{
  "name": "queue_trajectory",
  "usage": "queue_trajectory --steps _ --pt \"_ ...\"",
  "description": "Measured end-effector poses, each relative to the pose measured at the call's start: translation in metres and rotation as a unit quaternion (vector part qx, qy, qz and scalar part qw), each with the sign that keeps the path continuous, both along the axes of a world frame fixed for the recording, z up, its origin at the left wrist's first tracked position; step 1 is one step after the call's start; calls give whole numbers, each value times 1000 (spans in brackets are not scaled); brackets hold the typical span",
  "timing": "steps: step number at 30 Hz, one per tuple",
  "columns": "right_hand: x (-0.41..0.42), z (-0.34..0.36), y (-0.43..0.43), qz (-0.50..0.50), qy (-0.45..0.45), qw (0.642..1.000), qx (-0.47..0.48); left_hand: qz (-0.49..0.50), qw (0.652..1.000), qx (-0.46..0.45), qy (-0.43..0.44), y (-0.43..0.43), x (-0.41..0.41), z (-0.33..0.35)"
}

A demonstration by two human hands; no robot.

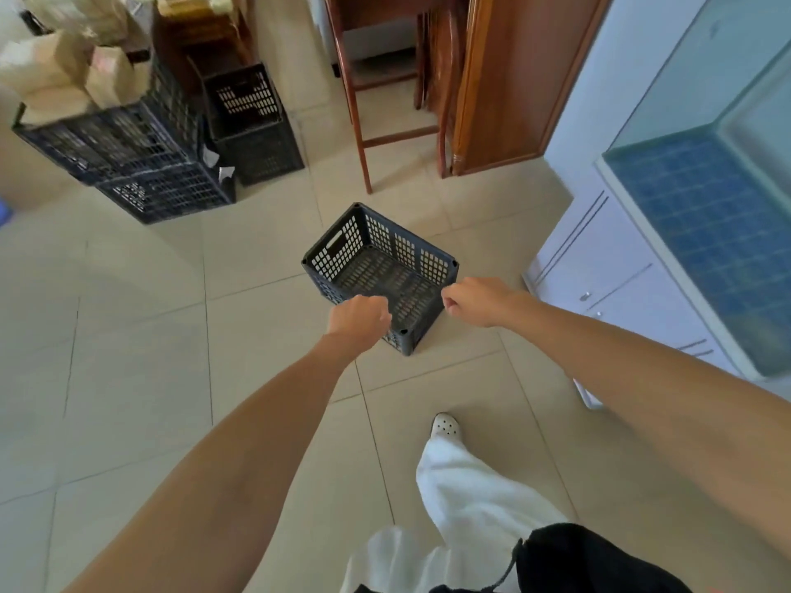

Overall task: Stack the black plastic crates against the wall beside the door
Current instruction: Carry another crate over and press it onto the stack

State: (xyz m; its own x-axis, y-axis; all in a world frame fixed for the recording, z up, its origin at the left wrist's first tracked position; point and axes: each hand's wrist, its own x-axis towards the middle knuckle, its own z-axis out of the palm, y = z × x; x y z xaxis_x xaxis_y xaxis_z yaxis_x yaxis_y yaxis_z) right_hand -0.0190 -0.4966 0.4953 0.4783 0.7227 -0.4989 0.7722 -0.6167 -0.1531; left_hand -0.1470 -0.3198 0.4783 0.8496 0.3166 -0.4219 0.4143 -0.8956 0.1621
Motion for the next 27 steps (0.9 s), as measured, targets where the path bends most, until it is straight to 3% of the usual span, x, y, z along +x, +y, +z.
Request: queue_trajectory --steps 8,17,27 --pt "109 -30 97 -38 21 999 -18 82 994 -49 45 106 76 -40" --pt "213 -108 215 -123 31 992 -6 176 979 -83 66 219 140 -104" --pt "279 -274 254 -156 49 985 -51 316 930 -135 128 255 170 -270"
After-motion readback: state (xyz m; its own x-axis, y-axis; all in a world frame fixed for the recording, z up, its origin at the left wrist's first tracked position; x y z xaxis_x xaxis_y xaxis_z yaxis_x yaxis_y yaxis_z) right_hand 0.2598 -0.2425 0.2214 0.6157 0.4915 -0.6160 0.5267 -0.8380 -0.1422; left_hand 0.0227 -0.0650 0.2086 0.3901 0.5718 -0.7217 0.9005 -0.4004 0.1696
